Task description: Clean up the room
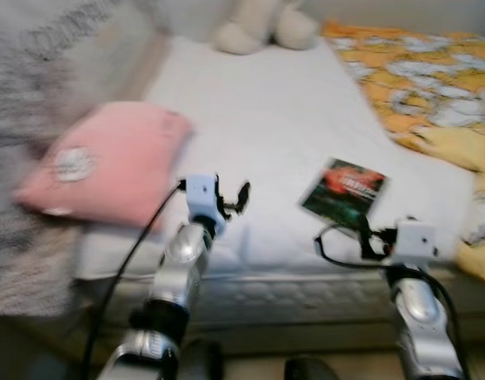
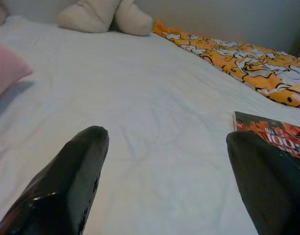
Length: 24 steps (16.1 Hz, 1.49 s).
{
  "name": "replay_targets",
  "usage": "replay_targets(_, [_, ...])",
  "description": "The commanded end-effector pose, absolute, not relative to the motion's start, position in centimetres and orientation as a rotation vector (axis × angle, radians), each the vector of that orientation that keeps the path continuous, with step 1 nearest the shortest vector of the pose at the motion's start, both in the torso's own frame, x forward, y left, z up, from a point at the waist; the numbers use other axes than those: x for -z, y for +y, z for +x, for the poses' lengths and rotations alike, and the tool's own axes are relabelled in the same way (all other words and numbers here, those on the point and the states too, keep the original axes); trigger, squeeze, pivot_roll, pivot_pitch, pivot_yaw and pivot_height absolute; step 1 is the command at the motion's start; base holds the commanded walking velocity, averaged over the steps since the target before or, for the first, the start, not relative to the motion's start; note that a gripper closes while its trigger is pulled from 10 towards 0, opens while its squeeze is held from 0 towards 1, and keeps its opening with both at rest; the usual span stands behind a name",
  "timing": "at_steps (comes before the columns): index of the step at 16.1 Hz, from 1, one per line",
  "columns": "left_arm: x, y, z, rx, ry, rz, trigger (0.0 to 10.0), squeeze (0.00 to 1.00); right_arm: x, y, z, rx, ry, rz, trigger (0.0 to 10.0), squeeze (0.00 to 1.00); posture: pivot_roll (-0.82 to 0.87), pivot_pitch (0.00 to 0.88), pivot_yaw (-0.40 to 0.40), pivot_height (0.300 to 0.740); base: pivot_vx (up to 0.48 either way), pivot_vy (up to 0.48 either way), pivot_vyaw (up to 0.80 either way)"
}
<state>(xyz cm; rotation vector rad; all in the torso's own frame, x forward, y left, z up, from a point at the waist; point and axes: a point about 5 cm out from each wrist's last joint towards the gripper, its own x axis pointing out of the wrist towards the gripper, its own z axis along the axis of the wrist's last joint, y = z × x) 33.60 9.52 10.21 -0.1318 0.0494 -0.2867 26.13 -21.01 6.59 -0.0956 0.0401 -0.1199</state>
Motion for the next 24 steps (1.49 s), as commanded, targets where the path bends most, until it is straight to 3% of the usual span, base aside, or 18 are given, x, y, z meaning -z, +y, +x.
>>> replay_targets(1, [-10.0, 10.2, 33.9, 0.261, 0.055, -0.087, 10.0, 0.00, -6.8, -20.1, 26.6, 0.088, 0.036, -0.107, 10.0, 0.00, -0.04, 0.000, 0.034, 0.617, 0.461, 0.000, 0.00])
replay_targets(4, [-10.2, 10.2, 34.4, 0.268, 0.060, -0.066, 10.0, 0.00, -7.0, -20.0, 26.9, 0.084, 0.030, -0.101, 10.0, 0.00, -0.05, 0.000, 0.036, 0.617, 0.000, 0.000, 0.00])
replay_targets(10, [-11.8, 9.3, 34.8, 0.298, -0.044, -0.074, 10.0, 0.00, -7.2, -19.5, 26.7, 0.073, 0.014, -0.115, 10.0, 0.00, -0.07, 0.000, 0.044, 0.617, 0.463, 0.000, 0.00])
replay_targets(12, [-12.4, 8.9, 35.0, 0.316, -0.066, -0.053, 10.0, 0.00, -7.4, -19.5, 26.6, 0.069, 0.009, -0.117, 10.0, 0.00, -0.07, 0.000, 0.037, 0.617, 0.000, 0.000, 0.00])
replay_targets(17, [-13.4, 7.9, 37.6, 0.352, 0.055, -0.081, 10.0, 0.00, -8.1, -19.2, 26.0, 0.050, -0.009, -0.119, 10.0, 0.00, -0.09, 0.000, 0.020, 0.617, 0.000, 0.000, 0.00])
replay_targets(20, [-13.6, 6.8, 38.4, 0.411, 0.146, -0.046, 10.0, 0.00, -7.5, -19.2, 24.2, 0.052, 0.023, -0.127, 10.0, 0.00, -0.13, 0.000, 0.028, 0.617, 0.000, 0.000, 0.00])
replay_targets(24, [-13.5, 4.8, 38.2, 0.528, 0.247, -0.200, 10.0, 0.00, -7.3, -19.0, 20.5, 0.061, 0.078, -0.132, 10.0, 0.00, -0.21, 0.007, 0.026, 0.617, 0.000, 0.000, 0.00])
